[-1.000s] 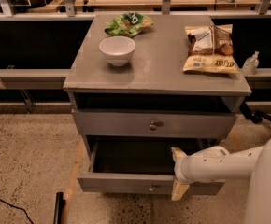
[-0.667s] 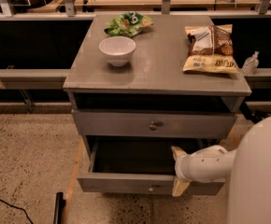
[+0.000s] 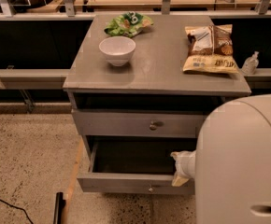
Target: Close middle drawer
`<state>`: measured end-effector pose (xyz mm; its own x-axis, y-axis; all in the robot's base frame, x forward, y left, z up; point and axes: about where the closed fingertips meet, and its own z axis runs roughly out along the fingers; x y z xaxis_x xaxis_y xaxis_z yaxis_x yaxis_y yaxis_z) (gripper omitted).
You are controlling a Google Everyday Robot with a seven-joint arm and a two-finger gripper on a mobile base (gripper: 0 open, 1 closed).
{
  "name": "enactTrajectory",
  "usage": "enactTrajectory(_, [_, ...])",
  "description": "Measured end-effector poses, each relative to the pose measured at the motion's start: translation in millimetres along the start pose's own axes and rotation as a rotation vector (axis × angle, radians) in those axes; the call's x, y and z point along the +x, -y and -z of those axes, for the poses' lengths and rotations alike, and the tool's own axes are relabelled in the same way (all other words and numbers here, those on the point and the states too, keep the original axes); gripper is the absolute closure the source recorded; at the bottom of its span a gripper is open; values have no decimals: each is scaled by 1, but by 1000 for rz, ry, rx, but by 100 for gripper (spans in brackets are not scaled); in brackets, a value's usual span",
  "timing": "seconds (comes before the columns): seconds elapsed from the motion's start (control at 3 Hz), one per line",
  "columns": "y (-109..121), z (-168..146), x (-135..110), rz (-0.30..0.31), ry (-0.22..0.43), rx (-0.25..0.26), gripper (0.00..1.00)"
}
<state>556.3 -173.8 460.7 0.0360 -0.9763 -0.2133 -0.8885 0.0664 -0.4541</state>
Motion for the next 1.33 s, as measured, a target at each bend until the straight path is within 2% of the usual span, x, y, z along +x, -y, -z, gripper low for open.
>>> enactTrajectory(0.33, [6,-5,-5,11,19,37,67])
enactTrajectory(0.67, [5,-5,-5,14,23,40,98])
enactTrajectory(1.33, [11,-10,-10,46,61,77,100])
